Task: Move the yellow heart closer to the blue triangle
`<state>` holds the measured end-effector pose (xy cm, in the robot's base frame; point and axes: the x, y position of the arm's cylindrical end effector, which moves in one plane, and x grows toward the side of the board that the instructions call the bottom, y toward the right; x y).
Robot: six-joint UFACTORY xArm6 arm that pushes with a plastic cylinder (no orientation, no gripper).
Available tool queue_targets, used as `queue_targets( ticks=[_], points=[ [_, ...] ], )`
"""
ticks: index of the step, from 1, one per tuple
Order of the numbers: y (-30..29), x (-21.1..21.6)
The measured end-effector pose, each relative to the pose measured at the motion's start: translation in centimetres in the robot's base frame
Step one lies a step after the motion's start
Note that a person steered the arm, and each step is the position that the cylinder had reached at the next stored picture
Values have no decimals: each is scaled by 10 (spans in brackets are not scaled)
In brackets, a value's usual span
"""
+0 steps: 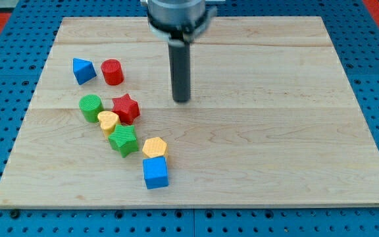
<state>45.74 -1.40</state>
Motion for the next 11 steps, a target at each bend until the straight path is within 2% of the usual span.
queue_targets(
  ticks=[1, 2, 3, 4, 5, 6, 7, 8, 9, 10, 11],
  points=[
    [-13, 19],
    [-65, -15],
    [-78, -31],
    [-21, -10],
    [-76, 29],
    [-129, 21],
    [-136, -35],
    [-132, -45],
    [-122, -17],
    [-172, -8],
    [-202, -33]
  ],
)
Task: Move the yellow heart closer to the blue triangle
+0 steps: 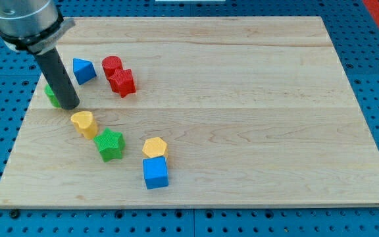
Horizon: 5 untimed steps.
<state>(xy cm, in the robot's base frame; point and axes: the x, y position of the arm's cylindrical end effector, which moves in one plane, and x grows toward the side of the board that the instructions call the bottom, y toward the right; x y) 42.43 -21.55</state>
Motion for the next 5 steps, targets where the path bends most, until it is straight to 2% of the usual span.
queue_targets(
  ticks=[1, 2, 3, 4, 5],
  points=[
    [-16, -10],
    [-61, -7],
    [-29, -6],
    [-36, -6],
    [-3, -3]
  ],
)
